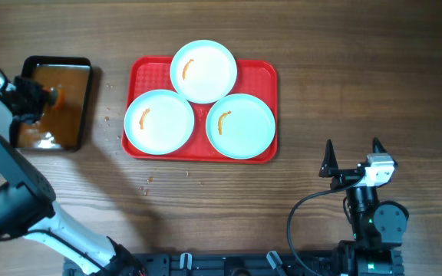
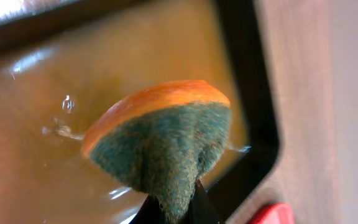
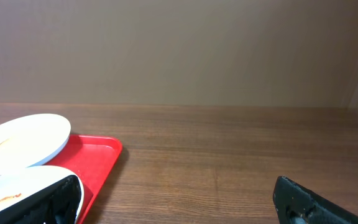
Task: Clean dirty plates on tray and stack at the side
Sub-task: 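Lift the wet sponge out of the tray with the left gripper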
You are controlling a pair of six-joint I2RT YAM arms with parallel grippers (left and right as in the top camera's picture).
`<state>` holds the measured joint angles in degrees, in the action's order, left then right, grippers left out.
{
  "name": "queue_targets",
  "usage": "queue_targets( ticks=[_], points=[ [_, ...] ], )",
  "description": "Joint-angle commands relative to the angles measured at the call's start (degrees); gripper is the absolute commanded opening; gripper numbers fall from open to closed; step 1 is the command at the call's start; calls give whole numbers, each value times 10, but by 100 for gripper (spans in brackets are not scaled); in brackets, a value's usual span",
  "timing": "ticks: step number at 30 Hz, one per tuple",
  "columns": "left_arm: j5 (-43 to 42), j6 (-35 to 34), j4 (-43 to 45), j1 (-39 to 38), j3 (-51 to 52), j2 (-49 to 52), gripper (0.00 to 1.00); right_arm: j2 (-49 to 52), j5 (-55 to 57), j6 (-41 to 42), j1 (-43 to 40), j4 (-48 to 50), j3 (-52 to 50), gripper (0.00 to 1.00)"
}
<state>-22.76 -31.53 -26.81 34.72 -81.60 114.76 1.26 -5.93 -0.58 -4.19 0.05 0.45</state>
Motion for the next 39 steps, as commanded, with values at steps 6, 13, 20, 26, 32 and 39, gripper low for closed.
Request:
queue_targets(
  ticks=[6, 13, 20, 26, 32, 39],
  points=[
    [-33, 23, 43, -35, -36, -211, 4, -5, 3, -8, -2, 3, -2, 100],
    [82, 47, 23, -30, 1, -42, 4, -5, 3, -8, -2, 3, -2, 100],
    [22, 45, 45, -32, -31, -207, 4, -5, 3, -8, -2, 3, -2, 100],
    [57, 46, 49, -63, -4, -193, 4, -5, 3, -8, -2, 3, -2, 100],
    [94, 86, 41, -57, 20, -46, 4, -5, 3, -8, -2, 3, -2, 100],
    [66, 86, 74, -76, -4, -239, 4, -5, 3, -7, -2, 3, -2, 100]
  ],
)
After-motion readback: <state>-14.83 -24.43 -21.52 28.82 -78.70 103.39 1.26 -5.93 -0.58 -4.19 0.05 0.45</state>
